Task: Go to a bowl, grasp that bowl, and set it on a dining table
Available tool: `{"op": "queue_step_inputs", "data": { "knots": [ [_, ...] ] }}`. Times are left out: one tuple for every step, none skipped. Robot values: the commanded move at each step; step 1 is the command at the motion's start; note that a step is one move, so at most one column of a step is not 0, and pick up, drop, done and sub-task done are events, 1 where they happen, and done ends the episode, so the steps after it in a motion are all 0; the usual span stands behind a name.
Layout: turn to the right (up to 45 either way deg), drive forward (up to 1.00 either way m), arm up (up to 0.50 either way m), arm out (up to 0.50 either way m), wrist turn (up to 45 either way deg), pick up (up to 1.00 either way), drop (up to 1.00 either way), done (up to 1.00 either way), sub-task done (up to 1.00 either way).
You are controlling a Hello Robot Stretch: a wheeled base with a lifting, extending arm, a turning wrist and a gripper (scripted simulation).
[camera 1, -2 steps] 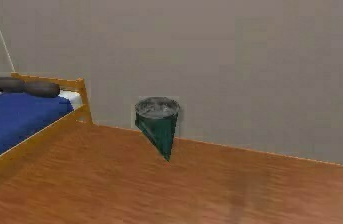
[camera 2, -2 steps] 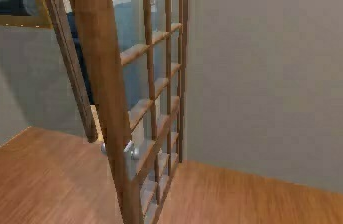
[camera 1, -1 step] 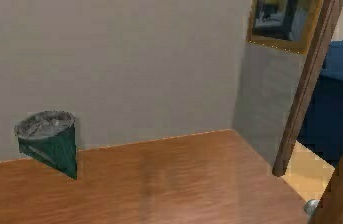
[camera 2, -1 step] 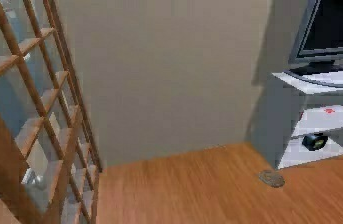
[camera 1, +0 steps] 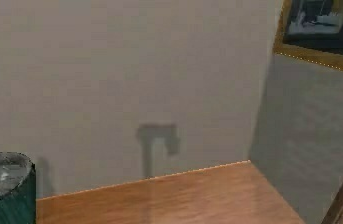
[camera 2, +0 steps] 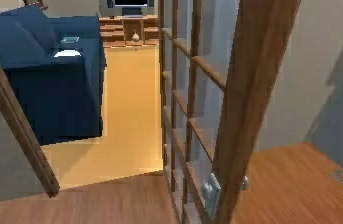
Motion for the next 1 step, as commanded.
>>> {"op": "queue_step_inputs", "data": {
  "knots": [
    [42.0,0.0,0.0,0.0,0.0,0.0,0.0,0.0,0.0]
  ]
}}
